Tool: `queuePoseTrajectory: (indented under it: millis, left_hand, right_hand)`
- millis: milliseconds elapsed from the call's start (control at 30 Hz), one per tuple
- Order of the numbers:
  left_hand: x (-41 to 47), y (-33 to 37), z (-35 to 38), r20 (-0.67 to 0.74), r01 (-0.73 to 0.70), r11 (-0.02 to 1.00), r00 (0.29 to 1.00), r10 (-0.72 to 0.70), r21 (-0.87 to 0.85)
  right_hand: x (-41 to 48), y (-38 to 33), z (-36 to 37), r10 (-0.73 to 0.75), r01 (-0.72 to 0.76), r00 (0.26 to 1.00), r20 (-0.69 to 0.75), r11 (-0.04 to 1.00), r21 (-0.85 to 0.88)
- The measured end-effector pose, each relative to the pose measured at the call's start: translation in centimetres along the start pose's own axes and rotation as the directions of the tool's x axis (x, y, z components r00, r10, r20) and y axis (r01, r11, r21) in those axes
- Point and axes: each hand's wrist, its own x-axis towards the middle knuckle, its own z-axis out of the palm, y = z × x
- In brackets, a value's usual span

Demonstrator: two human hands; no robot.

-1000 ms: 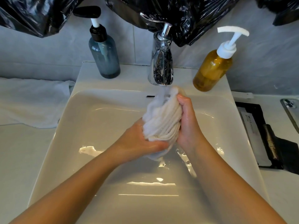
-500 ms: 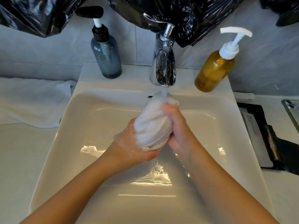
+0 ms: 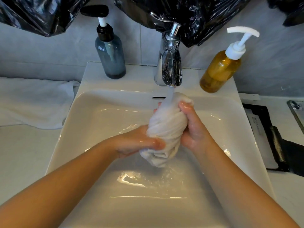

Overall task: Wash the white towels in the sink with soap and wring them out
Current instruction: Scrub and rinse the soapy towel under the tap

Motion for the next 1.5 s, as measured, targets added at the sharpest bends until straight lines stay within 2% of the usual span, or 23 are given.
queuePoseTrajectory:
  millis: [67,100,133,167,200,233,300,367,467,533,600,667,700,767,867,967,1100,1200,1300,1367,1400,1467,1500]
  left_hand:
    - [0.1,0.0,0.3,-0.097,0.015,0.984,0.995,0.002,0.175]
    - [0.1,0.1,0.6,-0.21,0.085,0.93,0.978,-0.009,0.357]
    - [0.2,0.3,1.1,-0.348,0.201,0.804,0.937,0.008,0.56]
    - [0.1,0.5,1.7,-0.456,0.317,0.622,0.887,0.073,0.716]
    - [0.0,0.6,2.4,-0.496,0.375,0.482,0.855,0.15,0.792]
    - [-0.1,0.5,3.0,-0.499,0.38,0.431,0.842,0.204,0.818]
    - [-0.5,0.5,3.4,-0.516,0.356,0.506,0.828,0.218,0.786]
    - [-1.0,0.5,3.0,-0.536,0.308,0.677,0.831,0.15,0.668]
    - [-1.1,-0.1,2.0,-0.474,0.245,0.81,0.879,0.047,0.533]
    - [-0.9,-0.9,1.3,-0.374,0.127,0.898,0.926,0.045,0.422]
    - [-0.8,-1.4,0.8,-0.252,-0.025,0.965,0.963,0.092,0.259]
    - [-0.9,-1.4,0.6,-0.229,-0.079,0.976,0.965,0.125,0.203]
    - [-0.9,-1.4,0.6,-0.239,-0.082,0.969,0.961,0.139,0.235]
    - [-0.7,-1.2,0.5,-0.215,-0.084,0.962,0.966,0.143,0.26]
    - [-0.6,-1.2,-0.1,-0.09,-0.089,0.994,0.991,0.095,0.067]
    - [-0.5,-1.5,-0.3,0.009,-0.05,0.999,0.999,0.05,-0.006]
    - [-0.2,-1.7,0.4,0.141,-0.046,0.995,0.988,0.059,-0.094]
    - [0.0,-1.6,0.9,0.23,-0.005,0.981,0.972,0.05,-0.194]
    - [0.4,-1.6,1.0,0.297,0.049,0.969,0.955,0.025,-0.241]
    - [0.4,-1.5,0.9,0.235,0.079,0.966,0.972,-0.019,-0.246]
    - [0.3,-1.3,0.7,0.153,0.065,0.981,0.988,-0.037,-0.183]
    - [0.2,-0.8,0.7,-0.054,0.039,0.989,0.998,-0.032,0.145]
    - [0.2,-0.4,1.0,-0.153,0.089,0.941,0.987,-0.04,0.326]
  right_hand:
    - [-0.4,0.4,-0.5,0.011,-0.009,0.991,-0.132,1.0,0.018]
    - [-0.6,0.7,-0.4,0.006,-0.005,0.986,-0.169,1.0,0.009]
    - [-0.7,1.0,-0.2,0.0,-0.002,0.98,-0.201,1.0,-0.01]
    - [-0.9,1.2,0.2,0.001,-0.009,0.97,-0.243,1.0,-0.03]
    - [-1.0,1.1,0.7,0.021,-0.033,0.953,-0.303,0.999,-0.034]
    - [-0.9,1.0,0.9,0.044,-0.053,0.934,-0.355,0.998,-0.017]
    - [-0.4,0.7,1.4,0.055,-0.063,0.919,-0.39,0.998,-0.006]
    - [0.4,0.6,1.9,0.06,-0.074,0.922,-0.382,0.997,-0.022]
    - [1.3,1.3,1.9,0.085,-0.08,0.945,-0.317,0.996,0.027]
    - [1.4,1.6,1.8,0.062,-0.052,0.976,-0.21,0.997,0.051]
    - [1.3,1.5,2.0,0.011,-0.007,0.999,-0.044,0.996,0.084]
    - [1.2,1.5,2.2,-0.06,0.053,0.995,0.082,0.995,0.083]
    - [1.3,1.4,2.1,-0.088,0.08,0.991,0.1,0.993,0.083]
    - [1.4,0.8,2.0,-0.107,0.102,0.987,0.122,0.994,0.047]
    - [1.3,-0.1,1.9,-0.12,0.12,0.987,0.103,0.993,0.01]
    - [1.0,-0.4,2.0,-0.139,0.14,0.985,0.104,0.99,-0.002]
    - [0.4,-0.4,2.0,-0.095,0.089,0.957,0.273,0.995,0.036]
    - [0.2,-0.5,1.8,-0.065,0.04,0.951,0.303,0.995,0.089]
    - [0.4,-0.6,1.8,-0.072,0.068,0.96,0.27,0.997,0.023]
    - [0.4,-0.8,1.6,-0.011,0.012,0.987,0.162,1.0,-0.005]
    - [0.3,-0.9,1.2,0.02,-0.019,0.998,0.051,1.0,-0.017]
    - [-0.3,-0.8,0.7,0.025,-0.031,0.991,-0.13,0.999,-0.044]
    - [-0.6,-0.7,0.7,0.024,-0.034,0.987,-0.16,0.998,-0.056]
